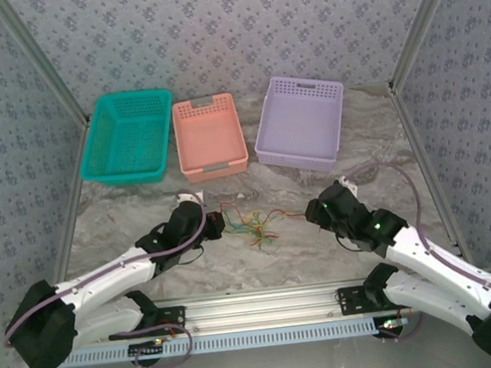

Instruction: Untangle the cables

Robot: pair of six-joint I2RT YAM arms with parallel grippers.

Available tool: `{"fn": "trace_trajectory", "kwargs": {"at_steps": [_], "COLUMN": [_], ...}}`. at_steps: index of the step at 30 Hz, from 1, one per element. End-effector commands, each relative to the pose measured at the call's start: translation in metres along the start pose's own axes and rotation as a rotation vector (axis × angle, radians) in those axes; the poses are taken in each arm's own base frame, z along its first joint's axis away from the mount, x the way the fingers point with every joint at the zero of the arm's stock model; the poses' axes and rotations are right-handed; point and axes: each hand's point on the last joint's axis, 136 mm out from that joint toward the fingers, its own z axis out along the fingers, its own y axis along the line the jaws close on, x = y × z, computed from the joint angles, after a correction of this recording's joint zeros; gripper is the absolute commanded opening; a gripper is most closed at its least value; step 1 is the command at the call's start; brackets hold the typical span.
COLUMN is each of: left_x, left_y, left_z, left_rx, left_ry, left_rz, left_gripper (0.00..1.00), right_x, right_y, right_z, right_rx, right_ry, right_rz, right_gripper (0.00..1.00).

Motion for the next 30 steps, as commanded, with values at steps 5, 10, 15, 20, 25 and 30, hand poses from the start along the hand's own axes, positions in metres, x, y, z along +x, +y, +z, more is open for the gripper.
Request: {"fn": "trace_trajectory", "kwargs": {"at_steps": [5, 10, 15, 20, 25, 30], "left_x": [-0.012, -0.010, -0.011, -0.013, -0.013, -0.012], "left_y": [-0.014, -0.016, -0.018, -0.021, -0.021, -0.004], "left_z": [-0.012, -0.012, -0.012, -0.016, -0.021, -0.028], "left_rx": [0.078, 0.088, 0.093, 0.103, 0.106, 0.028], "left_ry": [-0.071, -0.071, -0.076, -0.082, -0.091, -0.097], "left_rz": [0.009, 0.008, 0.010, 0.013, 0.014, 0.011], "left_gripper": [0.00, 0.00, 0.00, 0.00, 0.00, 0.00], "right_x": [0.008, 0.020, 0.036, 0.037, 0.037, 0.009], "right_y": [0.066, 0.089, 0.084, 0.085, 0.077, 0.051], "right_z": [0.020, 0.048, 0.079, 0.102, 0.125, 0.111], "right_rx": [-0.219, -0.267, -0.266, -0.240, -0.208, -0.170], "right_ry": [0.052, 0.113, 0.151, 0.184, 0.180, 0.097], "right_rz": [0.218, 0.377, 0.517, 0.592, 0.647, 0.627], "right_gripper": [0.60, 0.60, 0.59, 0.51, 0.32, 0.00]}}
